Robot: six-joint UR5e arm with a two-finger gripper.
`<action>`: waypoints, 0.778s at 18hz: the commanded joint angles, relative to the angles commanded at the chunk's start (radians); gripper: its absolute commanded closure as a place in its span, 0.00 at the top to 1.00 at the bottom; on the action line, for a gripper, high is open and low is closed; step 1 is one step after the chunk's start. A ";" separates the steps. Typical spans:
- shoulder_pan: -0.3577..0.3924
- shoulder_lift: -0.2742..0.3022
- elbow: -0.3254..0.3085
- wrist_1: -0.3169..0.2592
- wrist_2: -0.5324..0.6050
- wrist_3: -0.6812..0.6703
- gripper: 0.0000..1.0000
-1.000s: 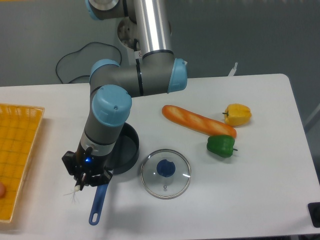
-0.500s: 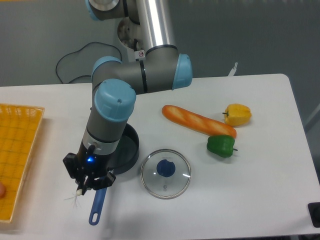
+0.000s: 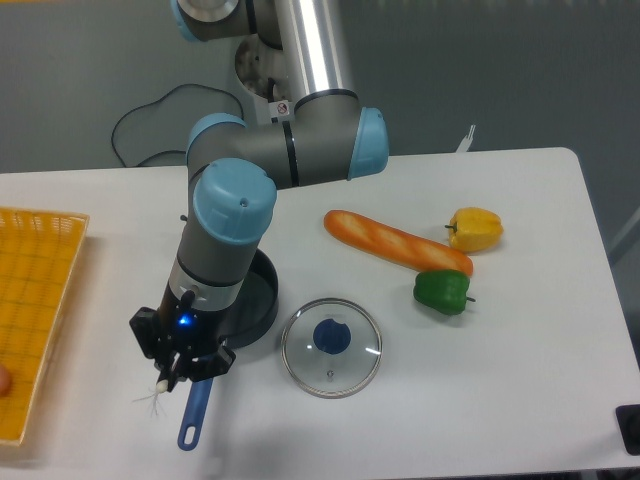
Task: Place the green onion in the pot
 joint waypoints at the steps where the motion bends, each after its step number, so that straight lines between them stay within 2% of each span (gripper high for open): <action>1: 0.000 0.000 -0.003 0.000 0.000 0.000 0.03; 5: -0.003 0.005 -0.024 0.000 0.000 0.002 0.03; 14: -0.006 -0.002 -0.031 0.000 0.000 0.003 0.04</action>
